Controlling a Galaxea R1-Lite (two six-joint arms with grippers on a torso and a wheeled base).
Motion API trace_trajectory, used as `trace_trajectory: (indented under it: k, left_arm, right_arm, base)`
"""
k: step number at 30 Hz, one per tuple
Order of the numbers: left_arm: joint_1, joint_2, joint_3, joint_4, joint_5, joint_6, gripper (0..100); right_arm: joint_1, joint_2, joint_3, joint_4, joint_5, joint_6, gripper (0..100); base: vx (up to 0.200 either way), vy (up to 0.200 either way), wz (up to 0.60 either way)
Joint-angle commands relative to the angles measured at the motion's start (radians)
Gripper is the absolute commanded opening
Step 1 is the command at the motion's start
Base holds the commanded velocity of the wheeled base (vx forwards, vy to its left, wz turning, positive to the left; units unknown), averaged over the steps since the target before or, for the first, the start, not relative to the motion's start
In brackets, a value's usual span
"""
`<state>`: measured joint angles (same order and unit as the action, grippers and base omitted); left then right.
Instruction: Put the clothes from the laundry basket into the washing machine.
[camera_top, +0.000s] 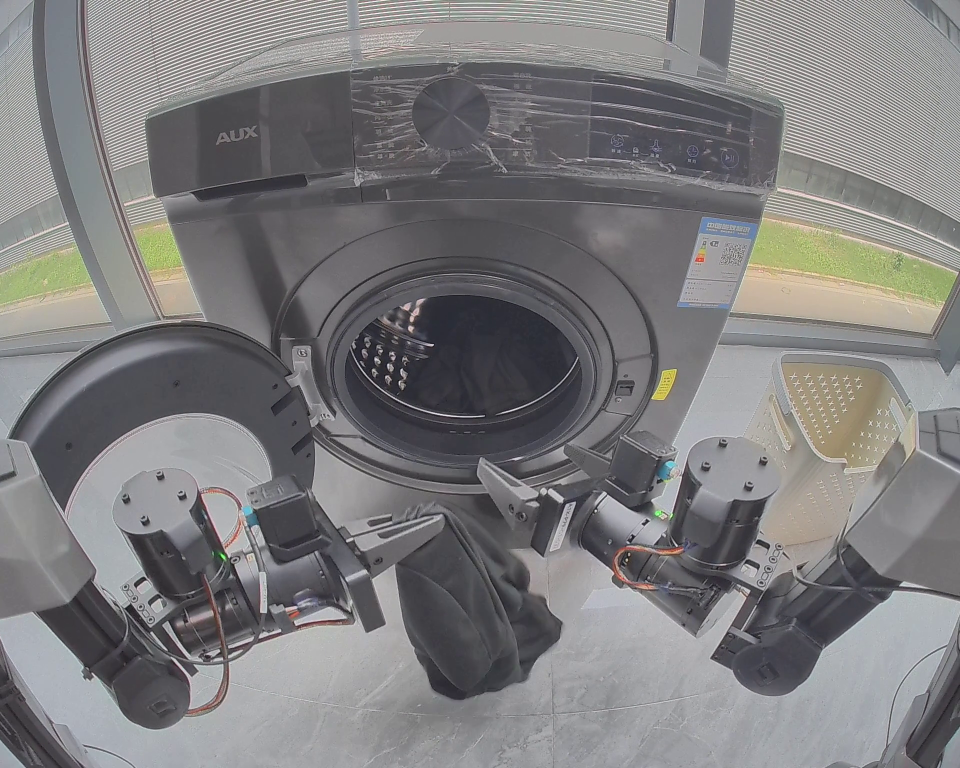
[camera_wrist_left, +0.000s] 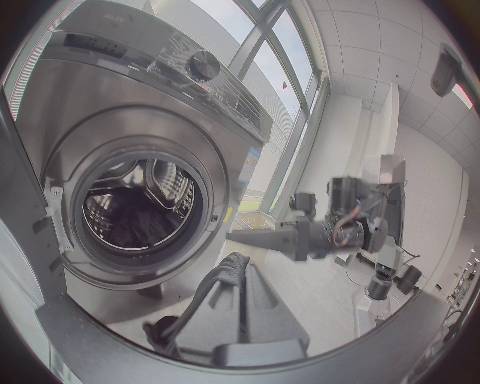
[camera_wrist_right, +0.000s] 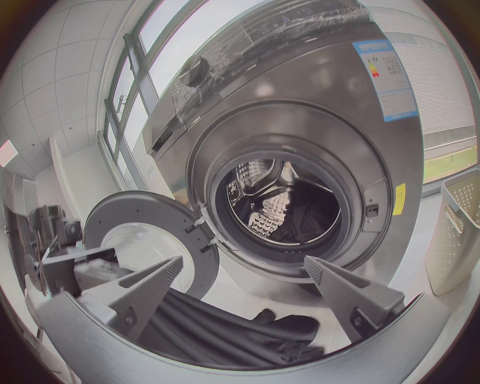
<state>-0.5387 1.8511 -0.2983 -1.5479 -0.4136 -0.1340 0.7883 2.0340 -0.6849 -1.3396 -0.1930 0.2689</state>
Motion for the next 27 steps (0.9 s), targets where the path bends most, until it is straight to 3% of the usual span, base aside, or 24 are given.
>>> trace_trajectory:
  k: [1, 4, 5, 6, 8, 10, 17, 21, 27]
  left_arm:
    - [0.025, -0.006, -0.059, -0.003, 0.009, -0.027, 0]
    - [0.025, -0.01, -0.107, -0.003, 0.059, -0.072, 0]
    - [0.025, -0.01, -0.107, -0.003, 0.059, -0.072, 0]
    - [0.026, -0.006, -0.145, -0.003, 0.113, -0.088, 0]
    - [0.025, -0.004, -0.176, -0.003, 0.157, -0.099, 0]
    - [0.025, -0.004, -0.191, -0.003, 0.176, -0.104, 0]
    - [0.025, -0.003, -0.205, -0.003, 0.187, -0.104, 0]
    - [0.025, -0.003, -0.219, -0.001, 0.22, -0.102, 0]
    - [0.025, -0.004, -0.242, -0.003, 0.234, -0.104, 0]
  right_arm:
    - [-0.012, 0.034, 0.056, -0.023, 0.03, 0.004, 100]
    - [-0.029, 0.04, 0.113, -0.07, 0.093, -0.005, 100]
    - [-0.029, 0.04, 0.113, -0.07, 0.093, -0.005, 100]
    - [-0.043, 0.041, 0.14, -0.079, 0.107, -0.008, 100]
    - [-0.054, 0.041, 0.173, -0.078, 0.109, -0.01, 100]
    - [-0.061, 0.041, 0.189, -0.069, 0.109, -0.01, 100]
    - [-0.055, 0.037, 0.215, -0.038, 0.092, -0.011, 100]
    - [-0.041, 0.041, 0.228, -0.015, 0.06, -0.027, 100]
    - [-0.041, 0.06, 0.229, -0.013, 0.056, -0.043, 100]
  base:
    - [0.0, 0.0, 0.0]
    - [0.0, 0.0, 0.0]
    - [0.0, 0.0, 0.0]
    - [0.0, 0.0, 0.0]
    - [0.0, 0.0, 0.0]
    - [0.0, 0.0, 0.0]
    - [0.0, 0.0, 0.0]
    - [0.0, 0.0, 0.0]
    - [0.0, 0.0, 0.0]
